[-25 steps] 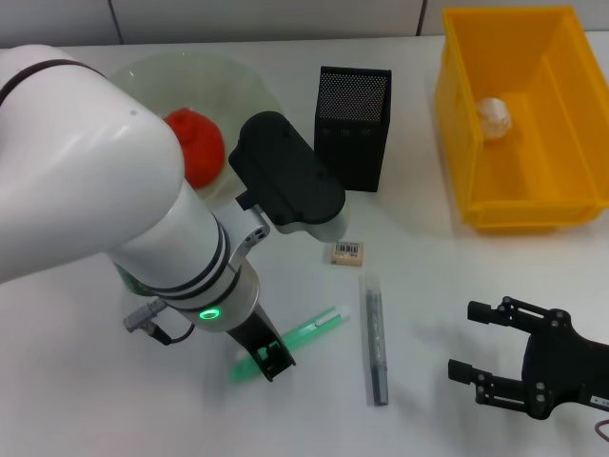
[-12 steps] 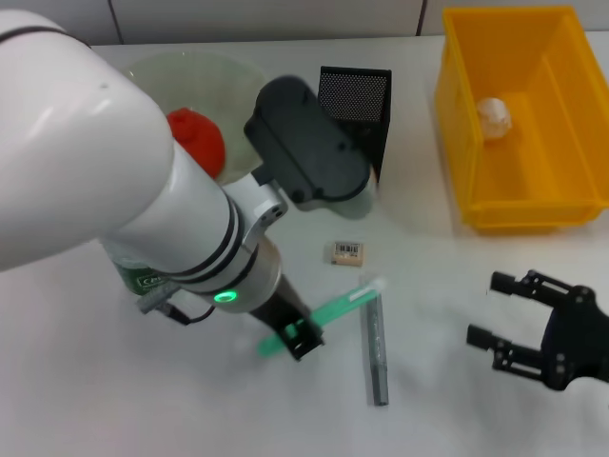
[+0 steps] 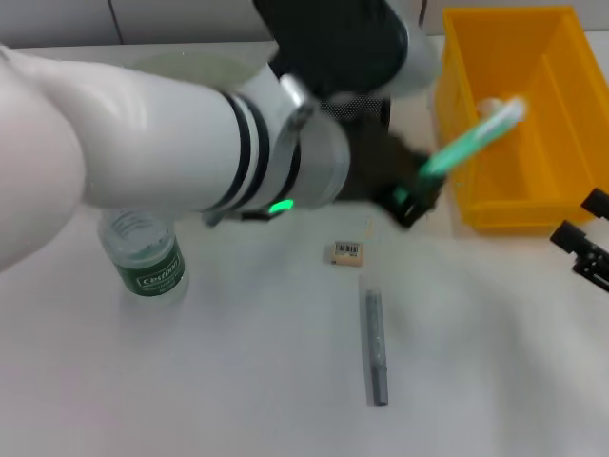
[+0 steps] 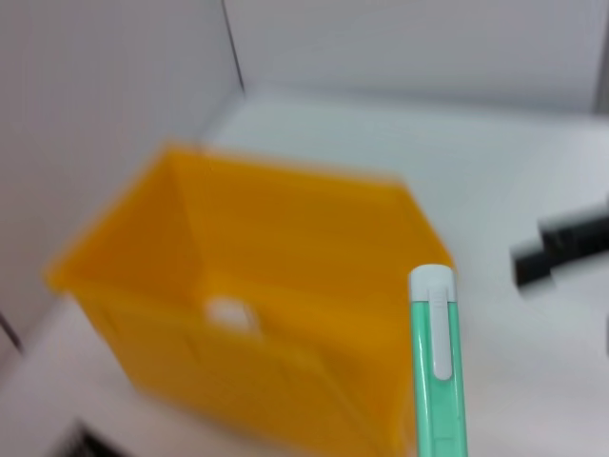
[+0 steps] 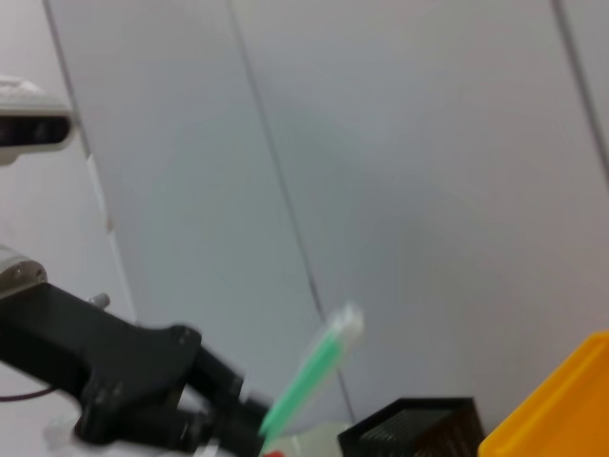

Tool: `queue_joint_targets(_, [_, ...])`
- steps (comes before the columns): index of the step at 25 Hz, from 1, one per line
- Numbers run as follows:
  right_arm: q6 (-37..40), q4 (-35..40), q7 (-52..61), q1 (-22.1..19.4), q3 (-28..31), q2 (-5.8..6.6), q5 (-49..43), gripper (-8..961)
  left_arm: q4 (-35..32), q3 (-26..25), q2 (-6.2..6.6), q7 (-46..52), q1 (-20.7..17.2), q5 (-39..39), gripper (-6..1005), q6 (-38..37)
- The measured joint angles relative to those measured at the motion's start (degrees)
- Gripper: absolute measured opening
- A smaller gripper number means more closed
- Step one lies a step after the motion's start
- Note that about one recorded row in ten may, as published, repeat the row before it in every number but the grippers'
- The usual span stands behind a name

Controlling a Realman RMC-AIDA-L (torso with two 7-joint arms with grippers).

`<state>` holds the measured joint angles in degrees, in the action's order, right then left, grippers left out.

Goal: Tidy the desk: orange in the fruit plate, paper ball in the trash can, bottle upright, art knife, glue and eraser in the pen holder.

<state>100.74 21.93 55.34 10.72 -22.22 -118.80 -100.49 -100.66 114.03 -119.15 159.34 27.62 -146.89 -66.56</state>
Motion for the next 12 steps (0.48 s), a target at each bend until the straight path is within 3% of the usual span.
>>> queue_joint_targets(2, [0.28,-0.01,1.01,-0.03,0.76,0.11,0.02,785,-0.33,-0.06,0.05,-2.20,-2.31,1.63,199,11.91])
queue_joint_targets(4, [0.33,-0.03,1.67,-0.04,1.01,0.17,0.04,786,1.18,0.30,0.10,-3.94,-2.86,3.18,199,18.96])
queue_joint_targets(5, [0.33,-0.03,1.67,-0.04,1.01,0.17,0.04,786,1.18,0.30,0.10,-3.94,-2.86,3.18,200,18.96])
queue_joint_targets(7, [0.45,-0.06,1.99,-0.07,1.14,0.10,0.08,787,5.95,2.91,0.02,-6.94,-4.50,4.27,201,33.56])
queue_joint_targets(10, [0.49,-0.19,2.54,0.06,1.26,0.06,0.12,788,8.06,4.36,0.02,-7.69,-5.11,4.51,202,39.76])
queue_joint_targets(12, [0.50,-0.24,2.79,0.32,1.29,0.03,0.12,788,11.96,6.47,0.00,-8.25,-5.32,4.66,202,48.16])
